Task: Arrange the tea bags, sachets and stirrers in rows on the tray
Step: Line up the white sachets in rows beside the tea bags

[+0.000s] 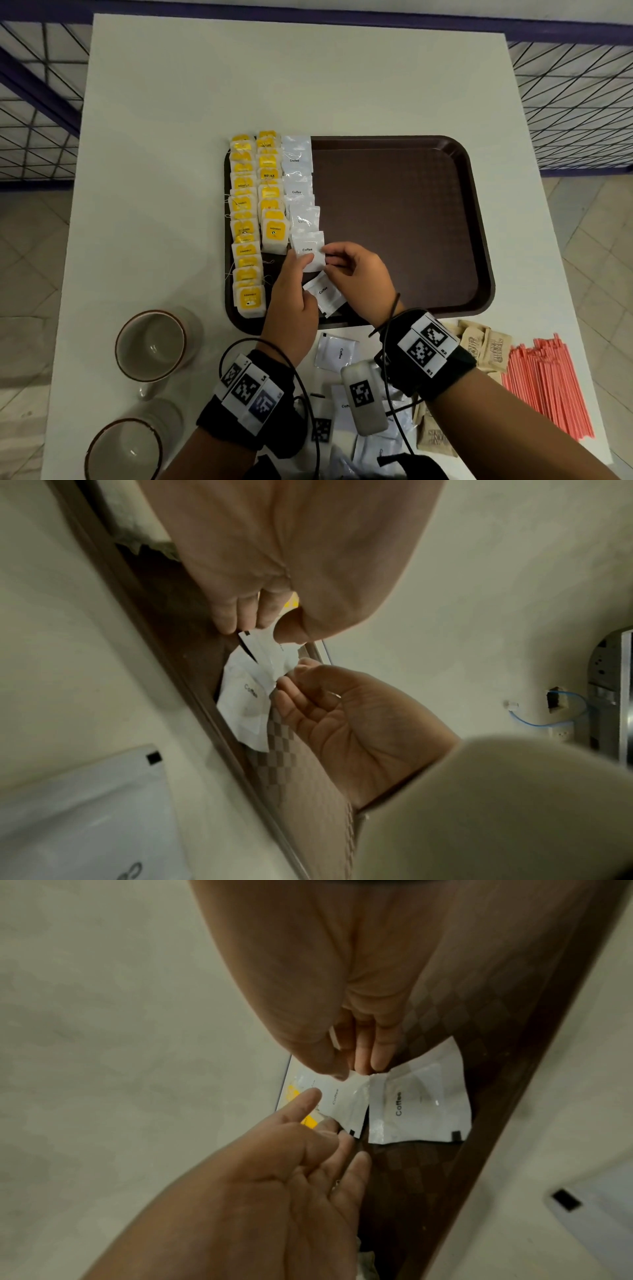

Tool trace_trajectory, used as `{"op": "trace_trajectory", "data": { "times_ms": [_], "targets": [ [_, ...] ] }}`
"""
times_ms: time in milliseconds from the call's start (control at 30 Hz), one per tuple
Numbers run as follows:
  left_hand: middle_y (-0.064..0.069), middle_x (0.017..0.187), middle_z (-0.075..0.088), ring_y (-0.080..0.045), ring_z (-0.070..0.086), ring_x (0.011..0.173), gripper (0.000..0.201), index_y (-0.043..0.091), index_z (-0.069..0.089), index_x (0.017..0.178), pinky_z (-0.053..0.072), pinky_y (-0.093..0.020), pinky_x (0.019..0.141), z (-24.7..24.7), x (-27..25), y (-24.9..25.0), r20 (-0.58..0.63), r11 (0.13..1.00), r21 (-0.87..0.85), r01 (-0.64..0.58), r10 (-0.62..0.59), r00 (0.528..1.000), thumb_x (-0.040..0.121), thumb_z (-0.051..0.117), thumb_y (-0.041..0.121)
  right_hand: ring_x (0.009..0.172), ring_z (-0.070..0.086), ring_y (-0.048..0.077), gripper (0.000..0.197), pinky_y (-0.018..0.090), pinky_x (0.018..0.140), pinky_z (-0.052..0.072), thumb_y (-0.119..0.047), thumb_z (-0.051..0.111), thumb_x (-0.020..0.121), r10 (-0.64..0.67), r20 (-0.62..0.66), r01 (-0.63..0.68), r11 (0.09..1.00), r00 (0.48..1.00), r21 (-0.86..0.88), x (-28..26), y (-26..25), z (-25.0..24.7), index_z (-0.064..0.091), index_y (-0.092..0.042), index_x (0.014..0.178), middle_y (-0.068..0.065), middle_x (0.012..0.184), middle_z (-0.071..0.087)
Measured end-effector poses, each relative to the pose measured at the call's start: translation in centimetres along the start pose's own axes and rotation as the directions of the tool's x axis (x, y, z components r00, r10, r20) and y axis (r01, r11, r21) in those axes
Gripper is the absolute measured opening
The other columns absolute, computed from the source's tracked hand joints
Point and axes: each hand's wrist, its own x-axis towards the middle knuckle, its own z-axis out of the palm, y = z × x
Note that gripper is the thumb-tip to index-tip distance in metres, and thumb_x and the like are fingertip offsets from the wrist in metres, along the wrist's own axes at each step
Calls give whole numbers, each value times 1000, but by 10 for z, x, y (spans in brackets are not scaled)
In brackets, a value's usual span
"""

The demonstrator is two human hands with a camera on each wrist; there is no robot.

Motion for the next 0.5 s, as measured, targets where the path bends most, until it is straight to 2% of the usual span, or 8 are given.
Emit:
{"op": "trace_trajectory", "data": {
  "times_ms": [67,133,167,233,300,367,400,500],
  "targets": [
    [32,124,30,34,22,113,55,10,46,129,20,6,95,1,-4,0,-5,1000,-5,-19,19,1000,82,37,-18,94,63,4,28,12,84,49,0,60,83,2,-12,-3,999,1000,-38,-2,-1,0,67,-17,105,-4,100,67],
    [32,125,31,30,24,117,55,11,46,128,21,4,96,0,-7,-1,-11,999,12,-36,36,999,82,37,-18,92,63,5,29,11,84,49,-1,59,82,7,-14,-8,997,1000,-78,-4,-2,-1,67,-17,105,-4,96,68],
    [27,129,35,25,26,122,55,13,46,128,22,1,100,0,-9,-2,-9,999,19,-35,36,999,83,37,-17,91,63,5,29,10,84,49,-1,60,83,8,-7,-8,995,1000,-98,-4,-2,-1,68,-17,105,-2,96,68],
    [11,140,38,6,28,134,56,17,44,130,24,-12,110,0,-12,-4,11,1000,31,-2,1,1000,84,37,-14,92,63,6,29,8,84,47,-3,60,83,1,22,3,989,1000,-151,-5,-3,-2,67,-16,108,0,98,69],
    [2,148,32,-7,21,141,57,18,41,134,20,-21,115,0,-14,-7,25,997,38,63,-64,998,87,36,-12,91,62,7,30,8,85,46,-4,64,82,-24,16,27,978,1000,-208,-6,-2,-4,66,-14,110,2,102,68],
    [2,150,28,-7,18,142,56,20,40,136,19,-23,115,-3,-16,-8,16,995,28,95,-95,995,88,36,-10,86,60,10,32,14,84,48,-9,72,77,-58,-19,50,960,998,-276,-8,1,-7,67,-12,109,5,100,65],
    [2,149,31,-8,24,140,55,21,41,135,23,-23,114,-5,-18,-8,11,995,15,100,-100,995,89,36,-9,83,59,11,34,14,81,46,-14,76,74,-60,-17,51,945,998,-322,-9,2,-9,67,-11,107,5,98,62],
    [5,135,45,-4,43,124,52,22,42,134,36,-10,96,-9,-23,-12,41,987,-32,157,-155,987,91,37,-7,82,51,10,40,8,74,33,-27,81,68,18,73,17,893,997,-450,-15,5,-12,67,-13,103,2,95,55]
  ]
}}
